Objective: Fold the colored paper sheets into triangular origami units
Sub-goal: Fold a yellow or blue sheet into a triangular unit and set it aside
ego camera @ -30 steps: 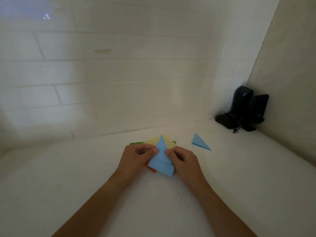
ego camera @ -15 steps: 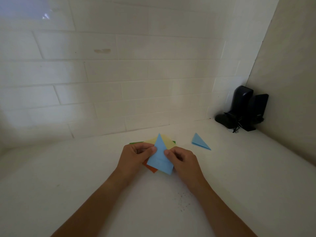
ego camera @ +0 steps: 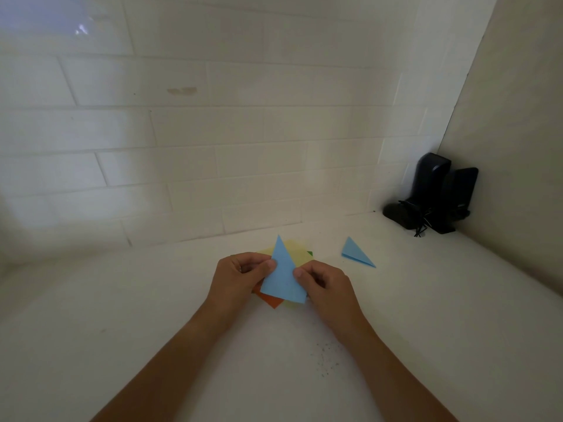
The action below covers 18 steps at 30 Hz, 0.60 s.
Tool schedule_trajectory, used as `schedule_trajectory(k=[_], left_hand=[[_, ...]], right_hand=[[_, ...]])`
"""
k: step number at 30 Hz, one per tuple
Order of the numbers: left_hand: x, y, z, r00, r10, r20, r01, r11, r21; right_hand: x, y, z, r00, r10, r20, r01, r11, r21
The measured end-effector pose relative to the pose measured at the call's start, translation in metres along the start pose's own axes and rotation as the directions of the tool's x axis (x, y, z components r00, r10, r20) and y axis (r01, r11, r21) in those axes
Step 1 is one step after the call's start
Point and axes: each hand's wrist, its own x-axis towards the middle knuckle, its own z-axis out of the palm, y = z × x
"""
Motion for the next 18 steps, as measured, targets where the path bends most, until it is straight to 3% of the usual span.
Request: schedule_trajectory(k=[6, 13, 18], left_hand=[[-0.0009, 0.0013, 0.0003, 0.999, -0.007, 0.053, 0.006, 1.0, 0.011], [0.0008, 0.0028, -0.0005, 0.999, 0.005, -0.032, -0.006, 1.0, -0.012], [-0.0013, 0.0045, -0.0001, 0.999, -0.033, 0.041, 0.035, 0.998, -0.049]], right_hand=[[0.0, -0.0005, -0.0006, 0.997, 0.012, 0.073, -0.013, 1.0, 0.008], [-0.0012, -0.0009, -0.0003, 0.986, 0.002, 0.166, 0.002, 1.0, -0.027], [-0.0031, -0.0049, 0.0006, 0.985, -0.025, 0.168, 0.028, 0.999, -0.015]])
